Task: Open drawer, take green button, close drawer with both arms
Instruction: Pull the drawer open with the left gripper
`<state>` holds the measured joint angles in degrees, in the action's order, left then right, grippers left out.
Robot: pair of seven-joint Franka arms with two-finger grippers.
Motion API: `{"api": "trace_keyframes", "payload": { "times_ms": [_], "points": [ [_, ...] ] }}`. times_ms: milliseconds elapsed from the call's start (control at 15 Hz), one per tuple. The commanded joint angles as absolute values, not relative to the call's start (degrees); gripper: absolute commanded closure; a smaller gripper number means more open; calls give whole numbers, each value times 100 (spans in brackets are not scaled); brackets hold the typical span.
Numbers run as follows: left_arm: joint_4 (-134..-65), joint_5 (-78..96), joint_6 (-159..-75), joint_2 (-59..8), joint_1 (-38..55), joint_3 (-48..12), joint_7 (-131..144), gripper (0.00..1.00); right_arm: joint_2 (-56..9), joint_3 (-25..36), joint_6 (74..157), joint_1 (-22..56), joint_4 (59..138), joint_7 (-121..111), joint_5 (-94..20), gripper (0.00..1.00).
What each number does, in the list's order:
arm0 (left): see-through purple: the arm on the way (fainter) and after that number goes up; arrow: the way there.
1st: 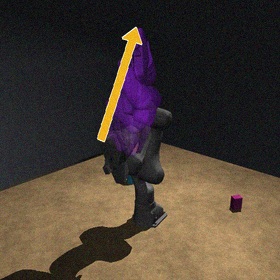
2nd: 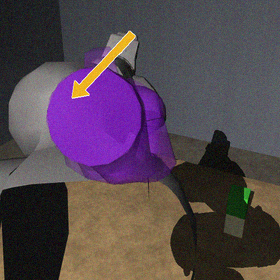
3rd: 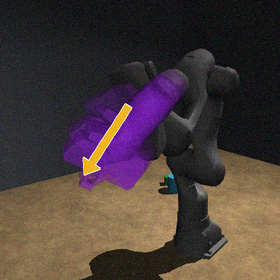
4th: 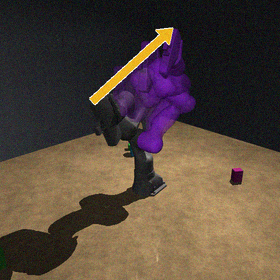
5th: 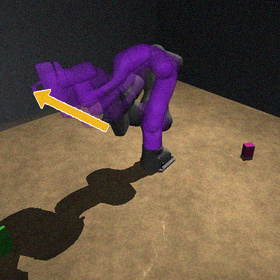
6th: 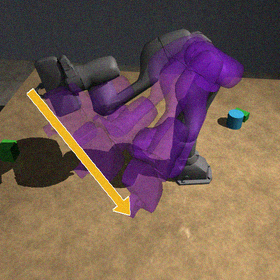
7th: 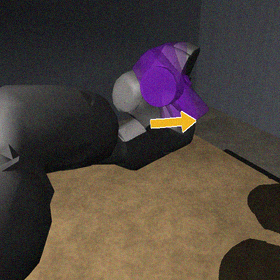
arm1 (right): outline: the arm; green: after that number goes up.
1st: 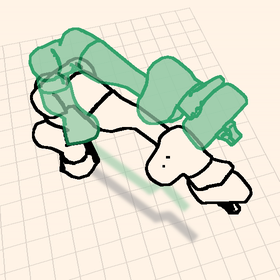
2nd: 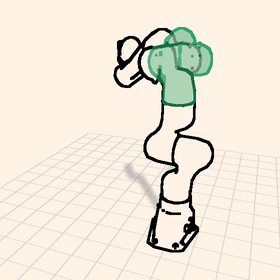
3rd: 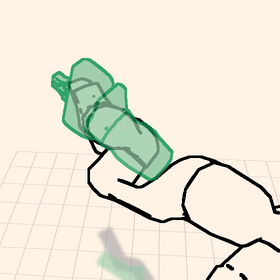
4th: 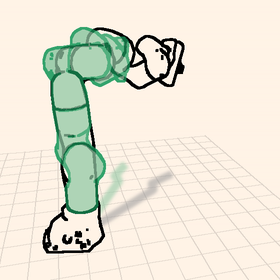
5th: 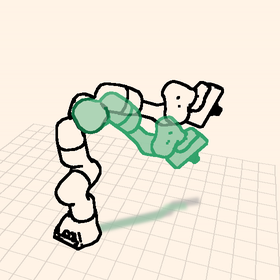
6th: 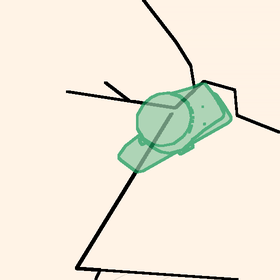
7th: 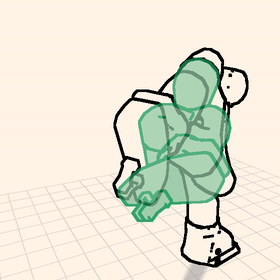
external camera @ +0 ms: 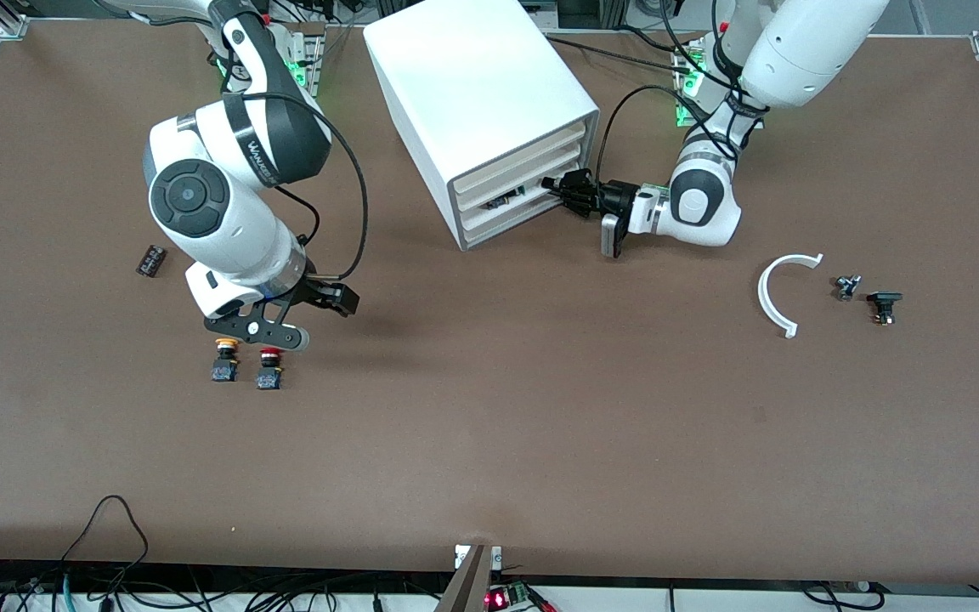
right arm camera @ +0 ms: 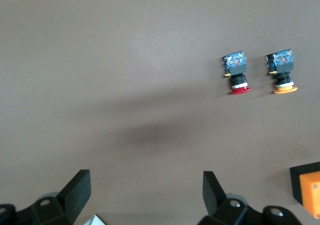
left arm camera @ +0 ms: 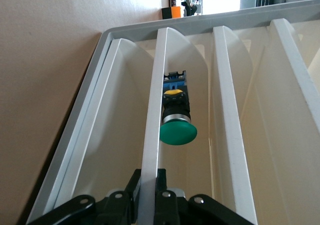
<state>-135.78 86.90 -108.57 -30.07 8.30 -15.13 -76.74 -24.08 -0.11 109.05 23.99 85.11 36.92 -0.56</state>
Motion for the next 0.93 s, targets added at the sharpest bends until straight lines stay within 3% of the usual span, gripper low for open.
{"api": "trace_keyframes", "payload": {
  "times_ms": [0,400,867],
  "points": [
    [-13588,8877,-10934,-3023,879,-1521,-7814,100,-2531,-9,11048,2548,8280,4173,-123,1],
    [-13088,8719,-10942,-3198,817,-1135,-7682,100,-2777,-17,10986,2733,7823,4903,-132,1],
    [-11770,7218,-10899,-3559,704,-607,-6497,100,-3514,-9,10960,3347,6769,6966,-246,1]
  ]
}}
